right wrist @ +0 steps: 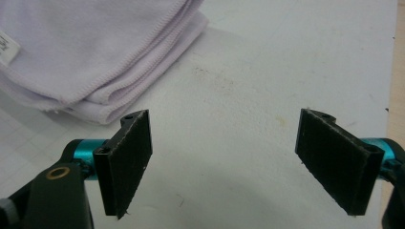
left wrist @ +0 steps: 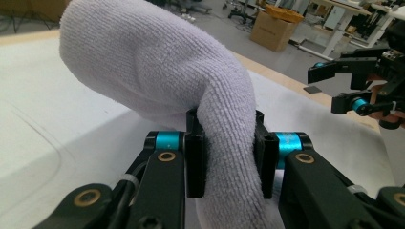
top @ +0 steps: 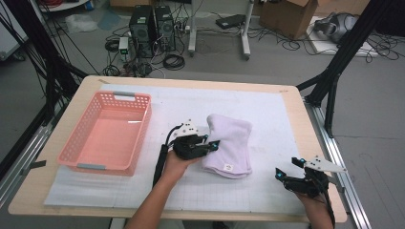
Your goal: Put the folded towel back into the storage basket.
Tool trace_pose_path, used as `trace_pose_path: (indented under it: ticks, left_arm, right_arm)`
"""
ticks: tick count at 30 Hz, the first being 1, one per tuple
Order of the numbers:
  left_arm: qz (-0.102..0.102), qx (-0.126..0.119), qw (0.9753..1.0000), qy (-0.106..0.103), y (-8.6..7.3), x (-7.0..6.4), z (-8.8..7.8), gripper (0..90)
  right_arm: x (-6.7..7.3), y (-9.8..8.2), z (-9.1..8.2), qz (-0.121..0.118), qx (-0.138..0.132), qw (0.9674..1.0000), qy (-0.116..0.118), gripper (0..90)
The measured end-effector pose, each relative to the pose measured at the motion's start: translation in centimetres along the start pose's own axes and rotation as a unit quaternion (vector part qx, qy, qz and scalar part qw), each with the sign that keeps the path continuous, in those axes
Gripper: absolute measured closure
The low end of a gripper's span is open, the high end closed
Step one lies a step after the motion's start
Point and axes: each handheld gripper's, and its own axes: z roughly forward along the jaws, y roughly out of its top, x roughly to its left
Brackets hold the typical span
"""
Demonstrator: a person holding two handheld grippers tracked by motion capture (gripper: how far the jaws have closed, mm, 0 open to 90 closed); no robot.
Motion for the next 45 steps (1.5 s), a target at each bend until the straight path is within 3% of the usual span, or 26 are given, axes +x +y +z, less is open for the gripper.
trace_pose_path:
  ticks: [13, 23, 45]
  left_arm:
    - [0.031, -0.032, 0.9990, -0.003, 1.2, 0.1, -2.9, 73.6]
    - [0.054, -0.055, 0.9969, -0.014, 2.3, 0.5, -5.4, 74.2]
    - [0.064, -0.098, 0.9928, 0.026, 4.5, 2.7, -13.0, 74.1]
  right_arm:
    - [0.4, 0.2, 0.3, -0.002, -0.001, 1.0000, 0.003, 19.0]
    - [0.6, 0.3, 0.4, -0.002, -0.002, 1.0000, 0.007, 19.0]
    - [0.9, 1.0, 0.3, -0.003, -0.018, 0.9998, 0.007, 19.0]
